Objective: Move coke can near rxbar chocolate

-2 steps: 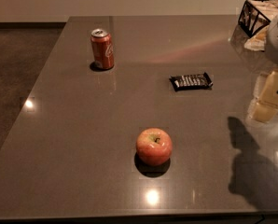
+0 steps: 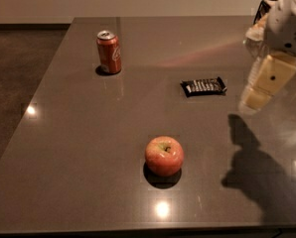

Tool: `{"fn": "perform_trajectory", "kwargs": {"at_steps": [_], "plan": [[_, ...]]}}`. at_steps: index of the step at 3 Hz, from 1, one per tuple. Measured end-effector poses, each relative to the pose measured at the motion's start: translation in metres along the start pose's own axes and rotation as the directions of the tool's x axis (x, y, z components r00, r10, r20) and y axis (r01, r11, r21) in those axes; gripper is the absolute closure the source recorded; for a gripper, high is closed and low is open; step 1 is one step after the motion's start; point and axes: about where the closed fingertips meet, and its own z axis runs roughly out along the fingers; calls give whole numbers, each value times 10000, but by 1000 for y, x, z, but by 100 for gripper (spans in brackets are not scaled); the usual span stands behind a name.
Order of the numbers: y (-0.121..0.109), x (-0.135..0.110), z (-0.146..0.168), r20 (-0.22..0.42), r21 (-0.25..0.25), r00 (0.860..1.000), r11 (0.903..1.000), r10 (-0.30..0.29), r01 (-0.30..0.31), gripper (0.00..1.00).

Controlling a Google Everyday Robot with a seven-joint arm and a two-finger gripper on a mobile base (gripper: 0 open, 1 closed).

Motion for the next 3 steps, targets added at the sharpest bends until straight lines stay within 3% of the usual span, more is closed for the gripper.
{"fn": "perform_trajectory", "kwargs": {"at_steps": [2, 3], "plan": [[-64, -97, 33, 1921, 44, 9804, 9990, 427, -443, 0], [-88, -150, 62, 2919, -91, 9526, 9962, 854, -865, 0]]}}
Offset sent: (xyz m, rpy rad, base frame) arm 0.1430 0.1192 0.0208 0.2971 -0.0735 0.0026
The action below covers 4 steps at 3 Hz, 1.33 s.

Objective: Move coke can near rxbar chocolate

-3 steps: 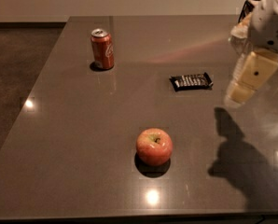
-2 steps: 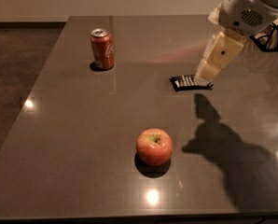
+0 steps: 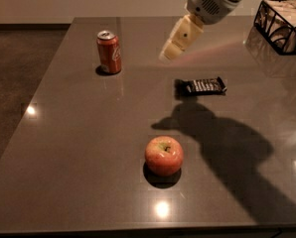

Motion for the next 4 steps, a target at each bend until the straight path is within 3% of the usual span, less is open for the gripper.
{"fn": "perform_trajectory", "kwargs": {"at_steps": [2, 4], "plan": [[-16, -61, 69, 1128, -240, 9924, 9987, 482, -458, 0], [-22, -93, 145, 1487, -690, 9812, 9911, 1231, -1139, 0]]}}
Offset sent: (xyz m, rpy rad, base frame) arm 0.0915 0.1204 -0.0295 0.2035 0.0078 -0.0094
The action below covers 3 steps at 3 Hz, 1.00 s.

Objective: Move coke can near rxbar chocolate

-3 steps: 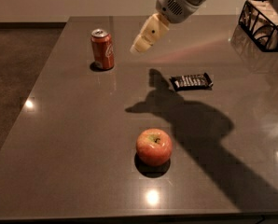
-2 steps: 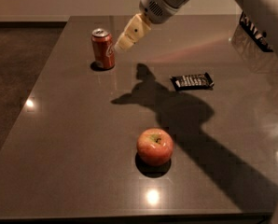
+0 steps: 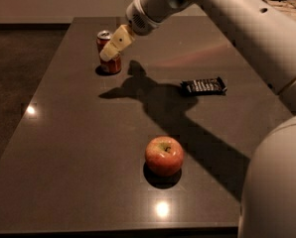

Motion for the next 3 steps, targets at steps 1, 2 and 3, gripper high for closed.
{"fn": "perform_trajectory", "kwargs": {"at_steps": [1, 2, 3], "plan": [[-1, -8, 24, 237, -103, 9995, 9997, 217, -215, 0], [0, -16, 43, 470, -237, 9984, 9993, 304, -293, 0], [1, -20, 59, 542, -340, 9978, 9987, 391, -373, 0]]}}
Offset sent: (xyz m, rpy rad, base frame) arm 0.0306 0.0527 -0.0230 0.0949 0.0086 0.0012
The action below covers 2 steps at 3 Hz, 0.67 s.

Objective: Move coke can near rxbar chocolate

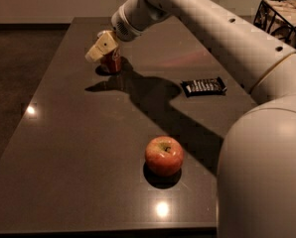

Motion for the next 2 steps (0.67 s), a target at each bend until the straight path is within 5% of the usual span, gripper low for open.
{"fn": "perform_trajectory", "kwargs": {"at_steps": [2], "plan": [[-5, 1, 10, 36, 7, 9997, 9997, 234, -234, 42]]}}
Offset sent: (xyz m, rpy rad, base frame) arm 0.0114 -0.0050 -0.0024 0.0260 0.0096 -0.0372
